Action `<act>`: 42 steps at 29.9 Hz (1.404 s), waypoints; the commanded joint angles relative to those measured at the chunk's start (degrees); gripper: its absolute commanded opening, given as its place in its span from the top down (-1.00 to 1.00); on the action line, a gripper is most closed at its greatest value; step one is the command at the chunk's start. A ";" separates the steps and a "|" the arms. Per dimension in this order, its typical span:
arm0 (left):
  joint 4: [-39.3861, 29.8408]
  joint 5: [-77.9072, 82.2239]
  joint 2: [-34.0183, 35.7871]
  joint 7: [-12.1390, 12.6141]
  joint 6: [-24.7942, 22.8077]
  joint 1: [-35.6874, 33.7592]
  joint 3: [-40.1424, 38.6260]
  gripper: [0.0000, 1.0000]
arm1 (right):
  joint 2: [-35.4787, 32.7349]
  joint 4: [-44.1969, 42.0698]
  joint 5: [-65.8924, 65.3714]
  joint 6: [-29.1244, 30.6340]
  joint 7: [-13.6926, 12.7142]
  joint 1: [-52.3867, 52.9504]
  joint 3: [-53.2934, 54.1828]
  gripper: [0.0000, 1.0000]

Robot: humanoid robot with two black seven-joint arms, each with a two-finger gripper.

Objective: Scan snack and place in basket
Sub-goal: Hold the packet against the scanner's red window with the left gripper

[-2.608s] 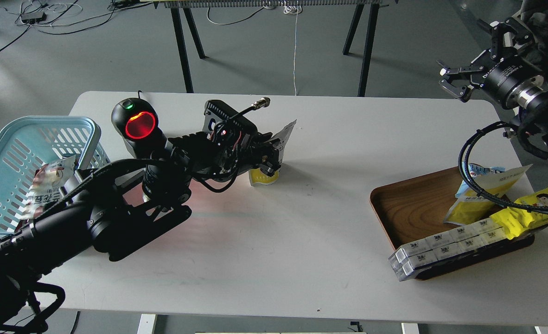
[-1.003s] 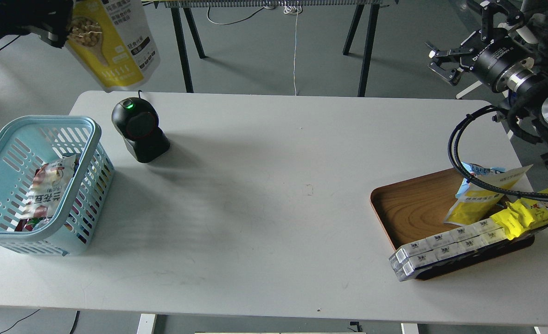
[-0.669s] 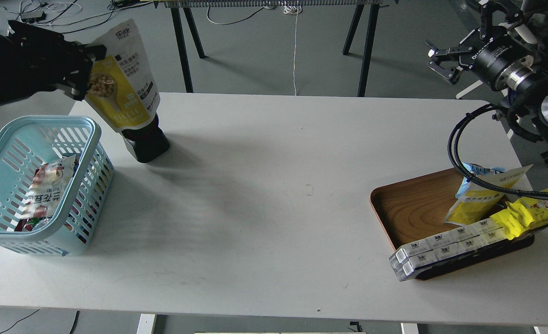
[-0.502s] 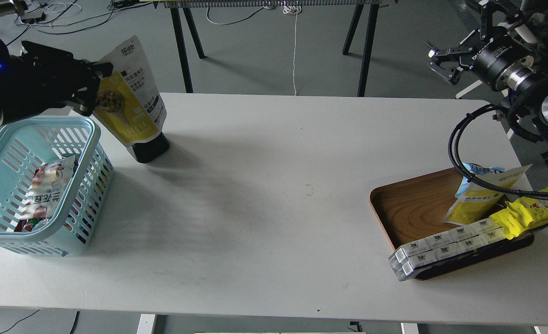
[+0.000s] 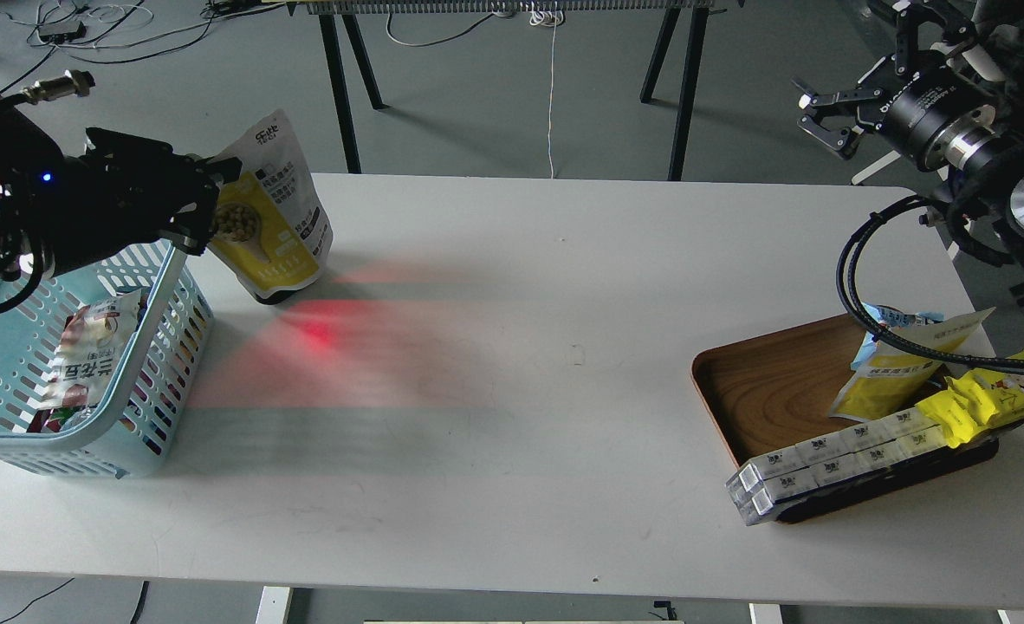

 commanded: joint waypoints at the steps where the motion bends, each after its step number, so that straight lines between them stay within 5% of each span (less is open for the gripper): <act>1: -0.02 -1.37 -1.05 0.03 1.89 1.34 0.03 1.00 | -0.04 0.00 0.00 -0.05 -0.06 0.00 0.00 -0.97; 42: 0.60 -2.16 -7.03 -1.37 9.98 8.81 0.11 1.00 | -0.22 0.00 -0.08 -0.05 -0.06 -0.44 -0.17 -0.97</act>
